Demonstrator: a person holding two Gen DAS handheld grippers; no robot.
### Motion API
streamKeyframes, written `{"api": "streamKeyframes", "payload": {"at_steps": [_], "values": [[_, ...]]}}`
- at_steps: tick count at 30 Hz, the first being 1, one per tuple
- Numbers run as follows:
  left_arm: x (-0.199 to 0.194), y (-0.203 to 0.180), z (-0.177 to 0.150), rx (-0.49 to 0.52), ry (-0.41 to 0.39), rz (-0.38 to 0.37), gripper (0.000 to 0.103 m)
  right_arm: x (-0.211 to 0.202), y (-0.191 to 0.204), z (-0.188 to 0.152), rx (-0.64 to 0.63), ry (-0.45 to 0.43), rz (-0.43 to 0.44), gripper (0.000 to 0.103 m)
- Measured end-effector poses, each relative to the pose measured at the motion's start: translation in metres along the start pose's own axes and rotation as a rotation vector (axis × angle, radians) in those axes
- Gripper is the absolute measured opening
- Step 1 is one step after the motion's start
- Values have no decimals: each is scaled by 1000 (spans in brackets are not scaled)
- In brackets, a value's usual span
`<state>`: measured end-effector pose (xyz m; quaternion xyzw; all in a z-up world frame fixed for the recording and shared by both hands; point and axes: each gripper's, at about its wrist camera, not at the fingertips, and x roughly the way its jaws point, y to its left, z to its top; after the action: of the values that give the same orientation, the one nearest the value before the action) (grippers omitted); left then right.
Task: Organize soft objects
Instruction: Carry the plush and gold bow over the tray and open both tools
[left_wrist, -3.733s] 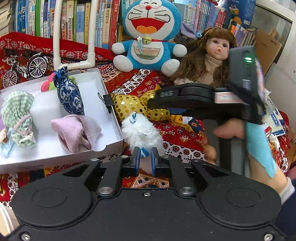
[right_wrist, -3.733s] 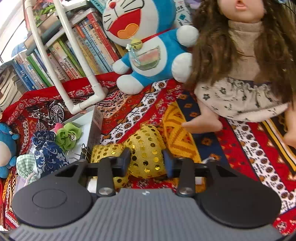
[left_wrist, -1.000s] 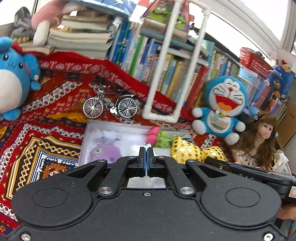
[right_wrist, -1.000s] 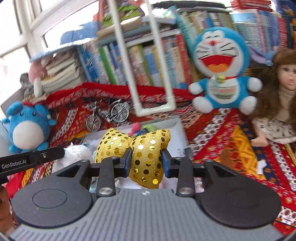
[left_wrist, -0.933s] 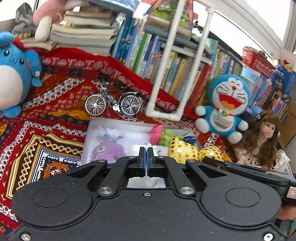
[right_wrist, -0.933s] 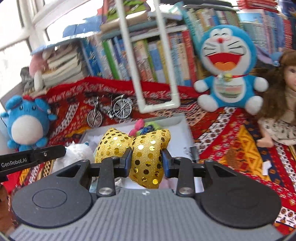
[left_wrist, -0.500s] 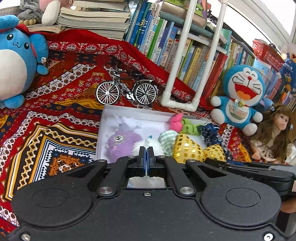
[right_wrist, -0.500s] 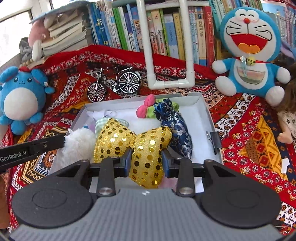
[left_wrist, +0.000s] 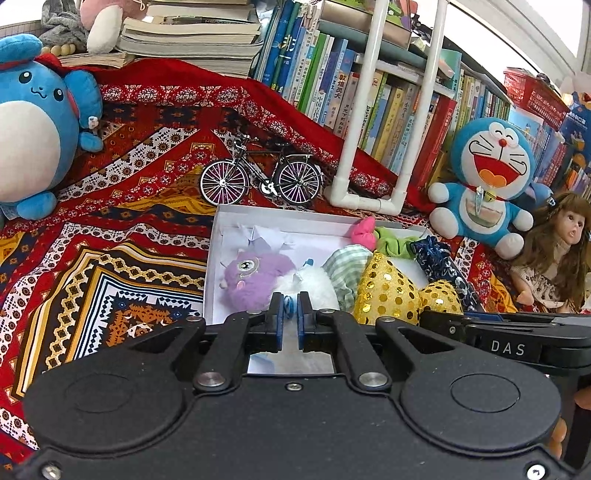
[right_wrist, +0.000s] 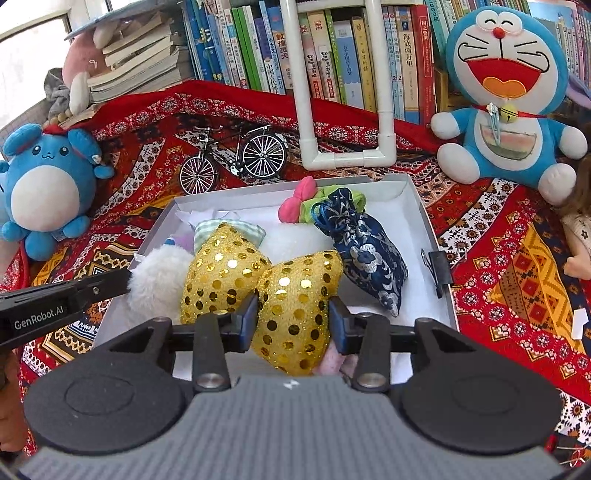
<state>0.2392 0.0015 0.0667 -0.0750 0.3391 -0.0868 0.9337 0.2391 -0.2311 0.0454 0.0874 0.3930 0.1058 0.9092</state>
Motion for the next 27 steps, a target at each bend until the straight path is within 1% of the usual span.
{"api": "streamKeyframes", "payload": {"at_steps": [5,10,13,16,19,24,27], "values": [[-1,-2,-5,21,-5,7,6,2,0,-2,7,25,-2,45],[-2,-5,-16,62,-18,6,6,2,6,-4,-34,47,-8,45],[-3,-6,-21,85,-31,3,7,6,5,-4,-18,56,1,45],[-3,-4,-22,80,-27,-7,9,10,4,-4,-6,62,17,46],[0,1,-24,60,-9,-9,10,14,4,-5,-4,69,33,57],[14,9,-34,30,72,18,11,17,5,-6,4,72,50,57],[20,14,-39,6,90,21,11,19,6,-6,-4,76,53,57]]}}
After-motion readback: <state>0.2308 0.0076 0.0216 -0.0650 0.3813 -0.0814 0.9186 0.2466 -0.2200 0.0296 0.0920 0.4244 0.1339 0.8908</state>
